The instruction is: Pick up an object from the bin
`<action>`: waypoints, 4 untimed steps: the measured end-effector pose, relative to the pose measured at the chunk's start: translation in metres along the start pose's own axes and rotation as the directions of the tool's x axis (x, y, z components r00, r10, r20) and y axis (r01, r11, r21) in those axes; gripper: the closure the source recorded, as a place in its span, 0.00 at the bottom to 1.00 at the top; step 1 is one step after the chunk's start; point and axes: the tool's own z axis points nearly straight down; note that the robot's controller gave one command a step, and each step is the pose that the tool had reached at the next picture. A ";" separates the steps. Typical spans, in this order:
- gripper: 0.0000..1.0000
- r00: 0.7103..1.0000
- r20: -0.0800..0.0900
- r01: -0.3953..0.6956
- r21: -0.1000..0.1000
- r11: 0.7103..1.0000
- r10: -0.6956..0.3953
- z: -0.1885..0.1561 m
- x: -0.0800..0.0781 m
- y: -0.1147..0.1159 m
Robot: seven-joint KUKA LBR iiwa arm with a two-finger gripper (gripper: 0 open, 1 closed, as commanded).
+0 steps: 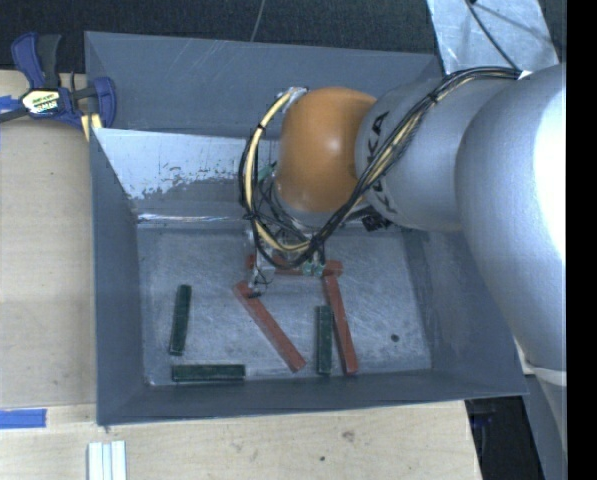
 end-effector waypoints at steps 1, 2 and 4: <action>1.00 1.000 0.000 -0.010 0.000 1.000 0.010 -0.061 -0.009 -0.020; 1.00 1.000 0.018 0.000 -0.001 1.000 0.000 -0.069 0.005 0.009; 1.00 1.000 0.006 0.012 0.001 1.000 -0.012 -0.109 0.022 0.050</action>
Offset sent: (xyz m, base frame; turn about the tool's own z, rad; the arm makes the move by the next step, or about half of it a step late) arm -0.0247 0.0373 0.0335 -0.0136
